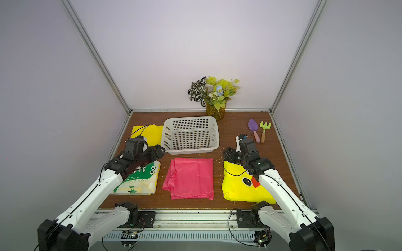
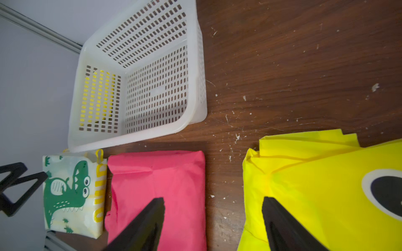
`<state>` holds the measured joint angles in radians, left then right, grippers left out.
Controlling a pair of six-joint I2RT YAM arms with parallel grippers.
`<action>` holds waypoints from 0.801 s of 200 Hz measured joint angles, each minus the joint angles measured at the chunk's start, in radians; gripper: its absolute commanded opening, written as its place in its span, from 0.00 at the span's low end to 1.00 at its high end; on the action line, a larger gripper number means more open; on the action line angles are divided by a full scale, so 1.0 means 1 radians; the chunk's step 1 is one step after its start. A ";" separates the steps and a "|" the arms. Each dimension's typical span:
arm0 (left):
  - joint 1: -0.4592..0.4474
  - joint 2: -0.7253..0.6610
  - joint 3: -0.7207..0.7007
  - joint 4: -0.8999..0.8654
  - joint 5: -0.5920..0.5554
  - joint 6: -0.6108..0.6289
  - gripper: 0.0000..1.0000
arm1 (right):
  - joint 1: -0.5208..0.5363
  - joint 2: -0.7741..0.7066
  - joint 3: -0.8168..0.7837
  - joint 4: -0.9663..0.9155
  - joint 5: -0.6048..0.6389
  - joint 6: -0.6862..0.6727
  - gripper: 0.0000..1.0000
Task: Put the folded raincoat in the basket
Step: Pick up the raincoat from the center of the board.
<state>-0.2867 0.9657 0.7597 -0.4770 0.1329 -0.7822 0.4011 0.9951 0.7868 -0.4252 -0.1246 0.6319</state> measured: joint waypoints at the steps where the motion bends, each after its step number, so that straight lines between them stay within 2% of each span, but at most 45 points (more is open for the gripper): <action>1: -0.002 -0.002 0.000 0.000 0.002 0.000 1.00 | 0.002 0.000 0.000 0.000 -0.004 0.002 0.78; 29: -0.058 -0.008 -0.008 -0.004 0.034 -0.022 1.00 | 0.042 0.008 -0.006 0.010 -0.063 0.065 0.79; 79: -0.219 0.082 -0.022 -0.008 0.035 -0.052 1.00 | 0.164 0.013 -0.114 0.097 -0.116 0.186 0.83; 119: -0.270 0.175 -0.026 -0.019 0.040 -0.036 1.00 | 0.271 0.049 -0.149 0.113 -0.103 0.255 0.85; 160: -0.279 0.184 -0.077 -0.008 0.039 0.004 1.00 | 0.351 0.111 -0.182 0.178 -0.055 0.308 0.86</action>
<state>-0.5659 1.1500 0.6830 -0.4847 0.1715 -0.7780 0.7517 1.1065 0.6052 -0.2470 -0.1791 0.9398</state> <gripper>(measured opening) 0.998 0.851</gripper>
